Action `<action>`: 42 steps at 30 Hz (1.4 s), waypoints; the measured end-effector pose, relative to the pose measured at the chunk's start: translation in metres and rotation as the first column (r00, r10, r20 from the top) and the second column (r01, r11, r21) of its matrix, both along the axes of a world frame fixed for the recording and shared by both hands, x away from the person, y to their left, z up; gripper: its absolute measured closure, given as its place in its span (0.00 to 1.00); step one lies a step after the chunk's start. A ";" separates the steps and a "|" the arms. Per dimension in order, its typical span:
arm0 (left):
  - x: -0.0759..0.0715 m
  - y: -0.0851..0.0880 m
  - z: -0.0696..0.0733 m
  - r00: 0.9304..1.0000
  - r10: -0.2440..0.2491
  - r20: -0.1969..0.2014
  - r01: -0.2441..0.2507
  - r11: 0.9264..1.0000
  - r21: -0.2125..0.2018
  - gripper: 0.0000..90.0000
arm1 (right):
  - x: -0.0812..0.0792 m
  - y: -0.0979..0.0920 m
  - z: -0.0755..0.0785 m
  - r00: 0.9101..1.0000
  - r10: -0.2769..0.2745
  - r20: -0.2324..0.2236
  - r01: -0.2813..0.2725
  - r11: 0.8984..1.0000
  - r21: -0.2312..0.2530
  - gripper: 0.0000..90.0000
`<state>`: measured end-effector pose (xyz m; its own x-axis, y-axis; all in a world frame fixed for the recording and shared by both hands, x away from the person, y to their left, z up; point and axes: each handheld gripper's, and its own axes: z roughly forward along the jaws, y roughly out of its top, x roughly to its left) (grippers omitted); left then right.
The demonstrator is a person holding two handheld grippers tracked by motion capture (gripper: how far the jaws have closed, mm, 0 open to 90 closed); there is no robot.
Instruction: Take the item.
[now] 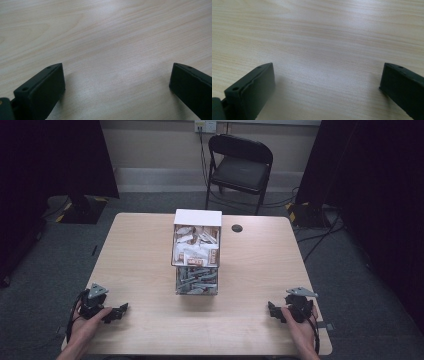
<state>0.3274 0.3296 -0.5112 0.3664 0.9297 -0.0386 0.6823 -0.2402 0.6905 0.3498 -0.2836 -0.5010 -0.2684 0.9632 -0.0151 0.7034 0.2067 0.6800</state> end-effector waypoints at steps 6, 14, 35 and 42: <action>0.000 0.000 0.000 1.000 -0.001 0.000 0.001 1.000 0.000 0.00 | 0.000 0.000 0.000 1.000 0.001 0.001 -0.001 1.000 0.002 0.00; 0.000 0.000 0.000 1.000 -0.006 0.000 0.006 1.000 0.000 0.00 | -0.002 0.001 0.008 1.000 0.011 0.024 -0.013 0.998 0.056 0.19; 0.000 0.000 0.000 1.000 -0.006 0.000 0.006 1.000 0.000 0.00 | -0.016 0.029 0.038 0.971 0.214 0.103 -0.233 0.941 0.245 0.48; 0.000 0.000 0.000 1.000 -0.006 0.000 0.006 1.000 0.000 0.00 | -0.024 0.045 0.052 0.938 0.315 0.145 -0.342 0.908 0.242 0.59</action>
